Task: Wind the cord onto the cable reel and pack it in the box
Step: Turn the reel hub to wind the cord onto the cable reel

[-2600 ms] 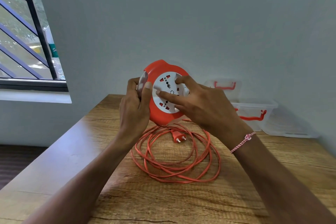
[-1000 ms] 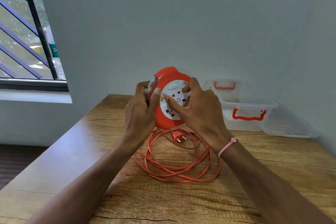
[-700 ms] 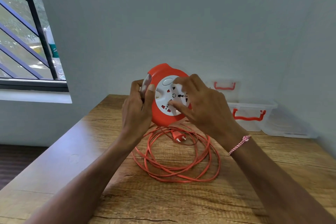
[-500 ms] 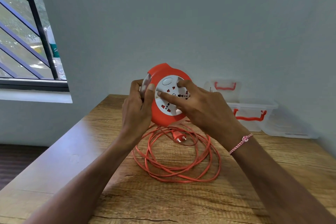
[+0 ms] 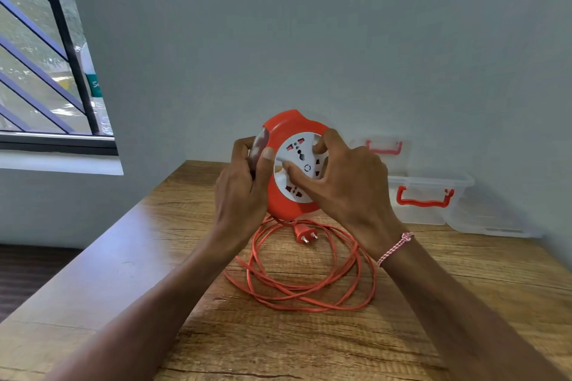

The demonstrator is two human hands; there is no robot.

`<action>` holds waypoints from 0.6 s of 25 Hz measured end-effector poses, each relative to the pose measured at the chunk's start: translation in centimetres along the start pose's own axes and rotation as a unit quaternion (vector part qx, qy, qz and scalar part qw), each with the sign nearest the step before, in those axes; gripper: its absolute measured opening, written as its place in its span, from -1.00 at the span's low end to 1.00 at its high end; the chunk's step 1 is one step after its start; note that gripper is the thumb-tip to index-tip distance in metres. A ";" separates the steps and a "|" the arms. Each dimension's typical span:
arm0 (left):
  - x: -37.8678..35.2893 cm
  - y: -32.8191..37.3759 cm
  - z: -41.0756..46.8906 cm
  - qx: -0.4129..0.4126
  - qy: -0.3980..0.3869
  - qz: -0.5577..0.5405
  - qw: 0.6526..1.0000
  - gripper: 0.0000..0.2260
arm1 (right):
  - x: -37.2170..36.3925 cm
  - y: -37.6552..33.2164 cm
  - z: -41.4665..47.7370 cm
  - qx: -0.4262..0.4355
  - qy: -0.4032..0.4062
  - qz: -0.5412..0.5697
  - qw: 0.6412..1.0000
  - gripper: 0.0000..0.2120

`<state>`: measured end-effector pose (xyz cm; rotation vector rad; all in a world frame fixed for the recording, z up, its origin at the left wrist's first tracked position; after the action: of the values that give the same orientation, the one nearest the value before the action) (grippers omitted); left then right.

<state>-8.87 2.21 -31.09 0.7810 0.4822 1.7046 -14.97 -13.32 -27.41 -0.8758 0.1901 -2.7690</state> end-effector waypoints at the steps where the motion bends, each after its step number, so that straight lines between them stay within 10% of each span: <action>1: 0.0 -0.1 0.0 0.000 -0.001 0.000 1.000 -0.52 | -0.1 0.1 0.0 -0.017 -0.001 -0.003 1.000 -0.44; 15: 1.2 -1.1 1.2 0.030 -0.008 -0.015 0.999 -0.69 | 0.8 1.6 0.0 0.252 -0.084 -0.249 0.931 -0.39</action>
<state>-7.43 3.57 -30.75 0.8261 0.5332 1.6620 -15.37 -15.09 -27.28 -1.1180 -0.8471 -2.9163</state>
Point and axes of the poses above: each hand's wrist, its own z-axis towards the middle knuckle, its own x-axis out of the back of the hand, y = z × x, the point moved 1 cm from there along z, towards the middle knuckle, and after that the axes turned 3 degrees about -y, right-handed, at the moved point
